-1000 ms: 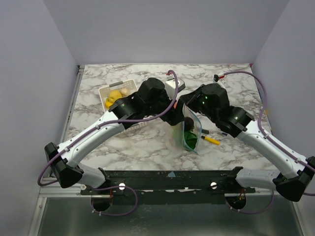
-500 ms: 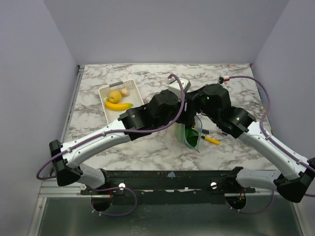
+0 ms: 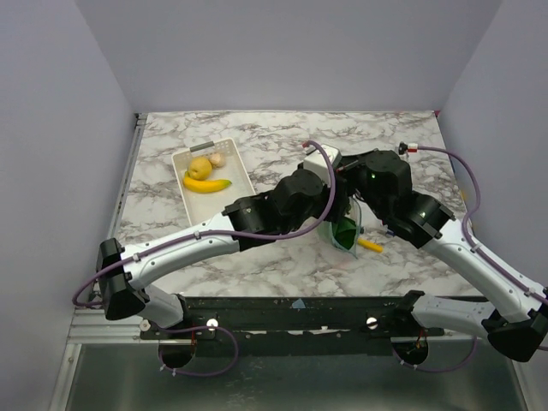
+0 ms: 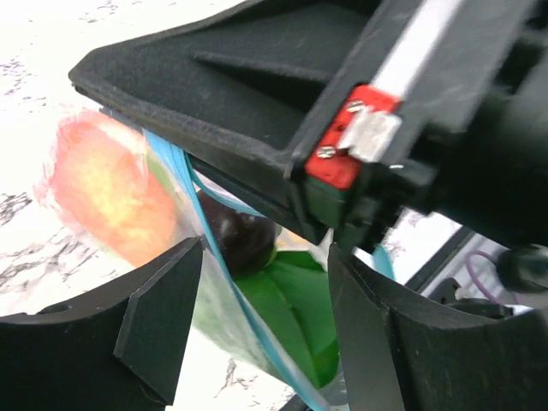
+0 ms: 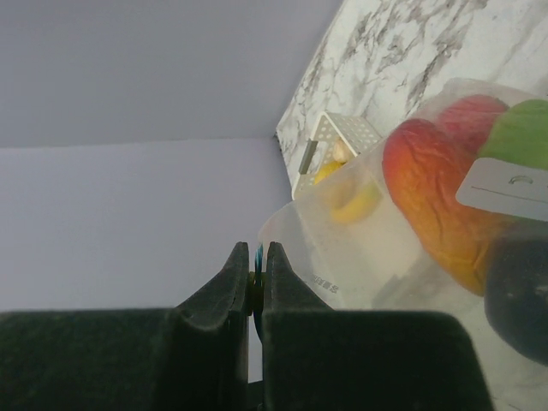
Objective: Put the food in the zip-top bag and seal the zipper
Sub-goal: Zip the zipper food storage bag at the center of the board.
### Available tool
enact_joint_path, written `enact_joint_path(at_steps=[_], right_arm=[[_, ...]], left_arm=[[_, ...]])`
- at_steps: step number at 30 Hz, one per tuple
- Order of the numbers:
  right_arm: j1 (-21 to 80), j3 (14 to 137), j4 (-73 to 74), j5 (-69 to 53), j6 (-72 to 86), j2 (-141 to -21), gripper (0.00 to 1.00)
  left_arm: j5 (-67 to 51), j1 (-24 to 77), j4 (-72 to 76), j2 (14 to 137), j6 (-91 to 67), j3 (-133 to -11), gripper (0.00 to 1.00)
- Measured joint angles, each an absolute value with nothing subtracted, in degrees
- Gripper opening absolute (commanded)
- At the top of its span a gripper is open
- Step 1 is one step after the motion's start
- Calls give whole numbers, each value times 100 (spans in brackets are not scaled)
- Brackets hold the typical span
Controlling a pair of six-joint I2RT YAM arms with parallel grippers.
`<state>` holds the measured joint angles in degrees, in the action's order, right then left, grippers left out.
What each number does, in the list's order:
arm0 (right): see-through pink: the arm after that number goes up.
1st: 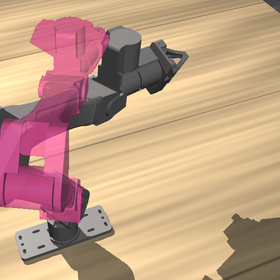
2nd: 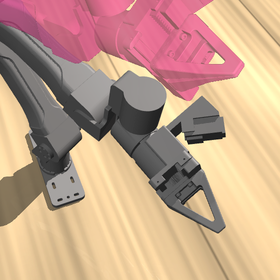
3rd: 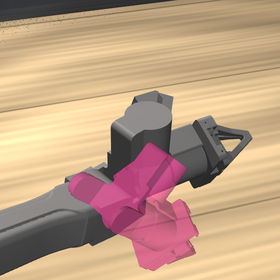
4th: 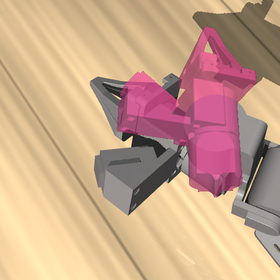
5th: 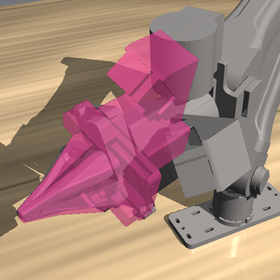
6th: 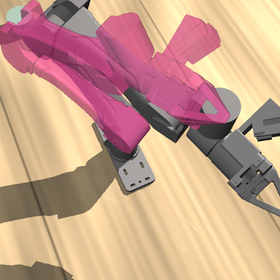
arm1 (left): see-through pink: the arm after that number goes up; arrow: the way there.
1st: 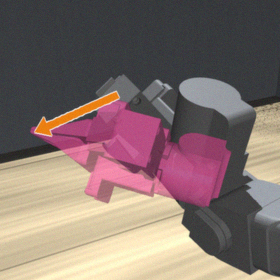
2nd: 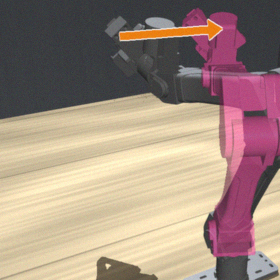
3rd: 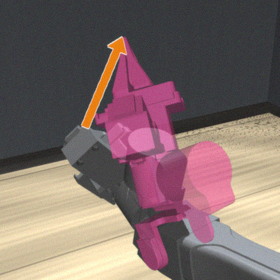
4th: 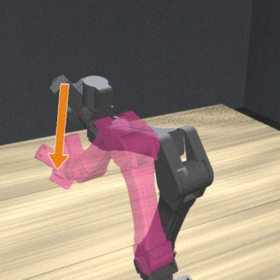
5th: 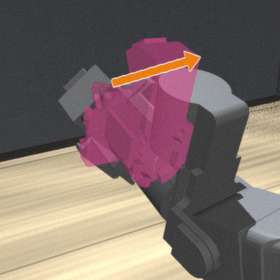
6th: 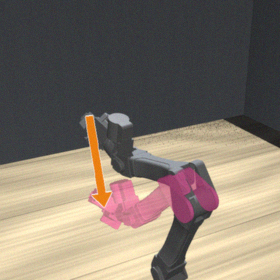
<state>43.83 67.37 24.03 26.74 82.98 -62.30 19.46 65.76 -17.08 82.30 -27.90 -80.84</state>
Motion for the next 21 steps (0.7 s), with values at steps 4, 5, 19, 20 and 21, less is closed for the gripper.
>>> enact_joint_path(at_steps=[4,5,19,20,21], right_arm=[[4383,6740,2274,2672,8409,-6219,1],[4383,6740,2255,2672,8405,-6222,1],[4394,6639,1387,1688,4219,-5701,84],[4394,6678,1361,1535,3745,-5658,84],[4388,6775,1365,1365,3315,-5666,84]], left_arm=[[2117,6560,-1743,8488,-2722,-8176,20],[2152,6547,-1754,8571,-2733,-8206,15],[-609,4849,-1990,8243,-2443,-7542,0],[-989,4676,-2016,8226,-2342,-7500,0],[-1356,4552,-2075,8204,-2222,-7470,0]])
